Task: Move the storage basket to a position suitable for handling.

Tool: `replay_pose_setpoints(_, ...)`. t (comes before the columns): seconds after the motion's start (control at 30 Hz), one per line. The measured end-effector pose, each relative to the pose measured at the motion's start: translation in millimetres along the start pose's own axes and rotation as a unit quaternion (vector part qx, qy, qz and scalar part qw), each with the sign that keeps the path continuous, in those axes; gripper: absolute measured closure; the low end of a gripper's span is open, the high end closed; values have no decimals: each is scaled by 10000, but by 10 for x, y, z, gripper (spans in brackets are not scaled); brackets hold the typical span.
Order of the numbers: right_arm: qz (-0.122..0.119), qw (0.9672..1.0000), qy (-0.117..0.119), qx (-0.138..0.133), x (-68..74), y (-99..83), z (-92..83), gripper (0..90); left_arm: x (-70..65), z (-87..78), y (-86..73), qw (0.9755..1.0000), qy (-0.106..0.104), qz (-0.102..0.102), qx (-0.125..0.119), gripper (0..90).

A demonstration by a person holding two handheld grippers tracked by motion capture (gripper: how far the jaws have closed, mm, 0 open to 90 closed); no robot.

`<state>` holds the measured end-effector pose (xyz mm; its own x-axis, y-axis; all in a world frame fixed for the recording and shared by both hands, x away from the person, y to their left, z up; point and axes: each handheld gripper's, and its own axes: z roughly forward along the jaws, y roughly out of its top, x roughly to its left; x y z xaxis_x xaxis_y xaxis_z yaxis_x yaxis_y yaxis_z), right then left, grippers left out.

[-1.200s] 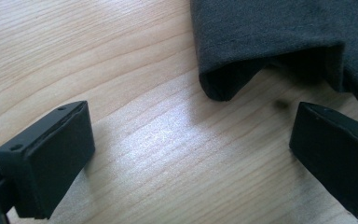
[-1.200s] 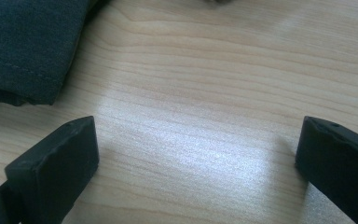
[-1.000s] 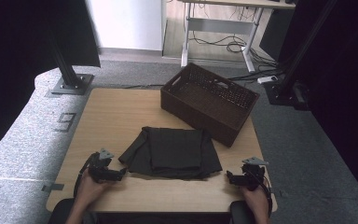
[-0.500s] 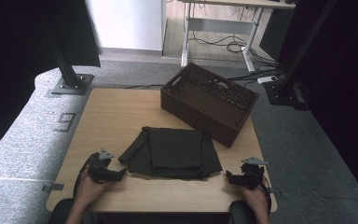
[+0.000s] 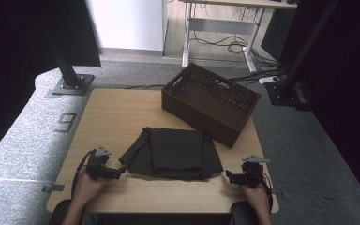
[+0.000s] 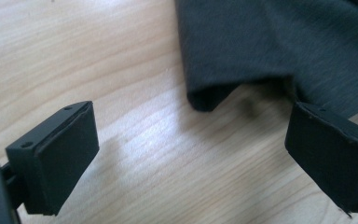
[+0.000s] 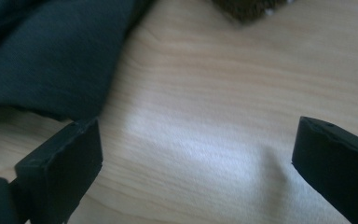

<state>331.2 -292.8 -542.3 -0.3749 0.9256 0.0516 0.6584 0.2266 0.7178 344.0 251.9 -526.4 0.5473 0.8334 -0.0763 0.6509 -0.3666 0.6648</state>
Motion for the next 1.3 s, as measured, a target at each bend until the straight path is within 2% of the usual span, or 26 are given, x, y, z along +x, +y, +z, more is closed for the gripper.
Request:
replay_pose_setpoints(0.17, -84, 9999, 89, -20, 40, 85, 6, 18, -26, -4, 103, 9999, 20, 128, -14, 30)
replay_pose_setpoints(0.4, -69, 9997, 193, -100, 83, 220, 12, 17, -41, 19, 258, 9997, 16, 183, -139, 31)
replay_pose_setpoints(0.87, -258, 9987, 423, -151, 297, 573, 148, 0, -131, 189, 683, 9989, -43, 415, -201, 21)
replay_pose_setpoints(1.0, -298, 9983, 485, -132, 366, 682, 224, 0, -177, 334, 849, 9986, -83, 505, -144, 16)
replay_pose_setpoints(1.07, -313, 9982, 499, -118, 380, 701, 241, 0, -192, 372, 881, 9986, -99, 507, -136, 12)
replay_pose_setpoints(1.13, -364, 9979, 535, -78, 435, 772, 322, 0, -230, 494, 974, 9981, -95, 599, -88, 10)
replay_pose_setpoints(1.17, -374, 9977, 558, -56, 451, 795, 353, 0, -230, 494, 974, 9981, -95, 599, -88, 8)
replay_pose_setpoints(1.3, -404, 9974, 592, 7, 491, 851, 456, 0, -234, 665, 1088, 9978, -79, 650, -40, 4)
